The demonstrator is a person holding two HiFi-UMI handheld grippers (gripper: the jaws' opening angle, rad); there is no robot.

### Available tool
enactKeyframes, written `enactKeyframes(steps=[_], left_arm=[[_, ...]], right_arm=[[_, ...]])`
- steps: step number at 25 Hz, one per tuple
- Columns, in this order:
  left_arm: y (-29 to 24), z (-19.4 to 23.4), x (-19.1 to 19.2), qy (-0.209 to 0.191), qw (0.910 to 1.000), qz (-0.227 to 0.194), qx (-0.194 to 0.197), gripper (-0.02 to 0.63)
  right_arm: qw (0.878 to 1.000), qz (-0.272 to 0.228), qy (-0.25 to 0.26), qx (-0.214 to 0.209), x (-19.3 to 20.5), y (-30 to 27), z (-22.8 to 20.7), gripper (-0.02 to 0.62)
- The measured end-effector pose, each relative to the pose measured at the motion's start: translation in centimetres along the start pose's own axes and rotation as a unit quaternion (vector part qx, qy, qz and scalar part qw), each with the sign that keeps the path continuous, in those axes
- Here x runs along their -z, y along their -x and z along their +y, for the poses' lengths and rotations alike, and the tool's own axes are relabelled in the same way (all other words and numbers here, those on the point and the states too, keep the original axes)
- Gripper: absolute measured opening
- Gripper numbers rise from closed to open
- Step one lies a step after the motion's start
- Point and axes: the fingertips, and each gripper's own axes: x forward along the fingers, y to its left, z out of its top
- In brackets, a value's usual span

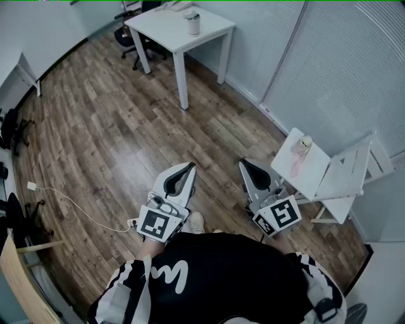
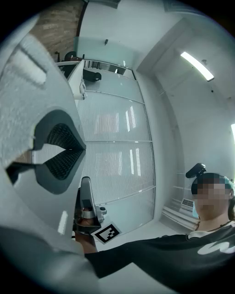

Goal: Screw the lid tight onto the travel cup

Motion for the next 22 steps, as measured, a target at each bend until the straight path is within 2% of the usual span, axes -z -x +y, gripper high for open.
enactKeyframes(steps=[14, 22], left_arm=[[-2.1, 6.1, 0.2, -0.004, 0.9999, -0.008, 0.011, 0.002], [-3.6, 8.1, 2.2, -0.01, 0.9997, 0.007, 0.021, 0.002]], right_arm=[[1.0, -0.007, -0.002, 0.003, 0.1, -6.4, -0.9, 0.0], [0.998, -0.018, -0.038, 0.037, 1.3, -8.2, -3.4, 0.0]])
